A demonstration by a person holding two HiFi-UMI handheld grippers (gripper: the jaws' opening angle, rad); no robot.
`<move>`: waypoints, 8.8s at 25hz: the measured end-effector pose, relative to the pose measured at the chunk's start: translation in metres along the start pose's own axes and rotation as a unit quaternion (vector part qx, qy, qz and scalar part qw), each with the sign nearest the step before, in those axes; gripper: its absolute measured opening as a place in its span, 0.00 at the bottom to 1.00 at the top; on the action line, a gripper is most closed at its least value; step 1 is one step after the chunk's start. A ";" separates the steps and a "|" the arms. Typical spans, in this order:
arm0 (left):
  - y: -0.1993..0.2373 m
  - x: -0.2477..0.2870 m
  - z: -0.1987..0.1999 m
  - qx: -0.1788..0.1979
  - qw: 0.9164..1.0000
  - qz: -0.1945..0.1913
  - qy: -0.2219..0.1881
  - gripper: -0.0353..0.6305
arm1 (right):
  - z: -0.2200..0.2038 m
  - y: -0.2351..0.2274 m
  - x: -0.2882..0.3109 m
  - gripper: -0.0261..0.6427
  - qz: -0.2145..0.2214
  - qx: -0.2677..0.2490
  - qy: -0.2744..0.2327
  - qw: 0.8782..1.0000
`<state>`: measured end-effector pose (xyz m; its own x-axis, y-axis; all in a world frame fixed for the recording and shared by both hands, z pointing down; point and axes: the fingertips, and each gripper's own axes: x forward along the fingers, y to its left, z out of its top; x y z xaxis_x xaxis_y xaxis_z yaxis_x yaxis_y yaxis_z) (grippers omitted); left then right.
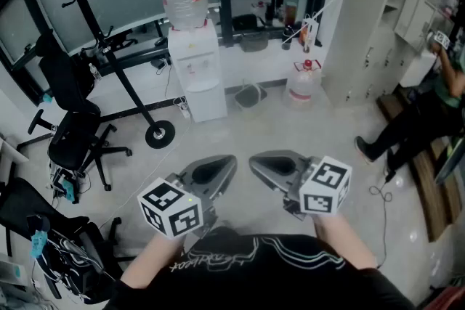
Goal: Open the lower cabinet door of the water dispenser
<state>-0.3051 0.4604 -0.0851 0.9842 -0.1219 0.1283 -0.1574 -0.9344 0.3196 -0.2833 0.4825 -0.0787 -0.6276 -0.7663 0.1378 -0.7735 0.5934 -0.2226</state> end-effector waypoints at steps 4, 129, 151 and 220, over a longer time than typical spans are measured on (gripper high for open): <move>-0.001 0.004 0.000 0.001 1.000 0.001 0.003 0.05 | -0.001 -0.004 -0.003 0.06 0.000 -0.002 -0.001 1.000; 0.869 0.527 -0.419 -0.187 0.834 0.480 0.199 0.41 | -0.393 -0.867 0.342 0.06 -0.002 0.175 0.195 0.965; 0.922 0.525 -0.435 -0.228 0.756 0.589 0.174 0.41 | -0.397 -0.892 0.342 0.06 0.021 0.184 0.204 0.961; 0.896 0.494 -0.459 -0.267 0.749 0.579 0.182 0.23 | -0.411 -0.880 0.340 0.06 0.054 0.172 0.227 0.957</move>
<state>0.0030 -0.2833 0.6952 0.0912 -0.5559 0.8262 -0.9935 0.0061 0.1138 0.1477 -0.1992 0.5611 -0.7366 -0.4730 0.4834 -0.6758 0.4865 -0.5536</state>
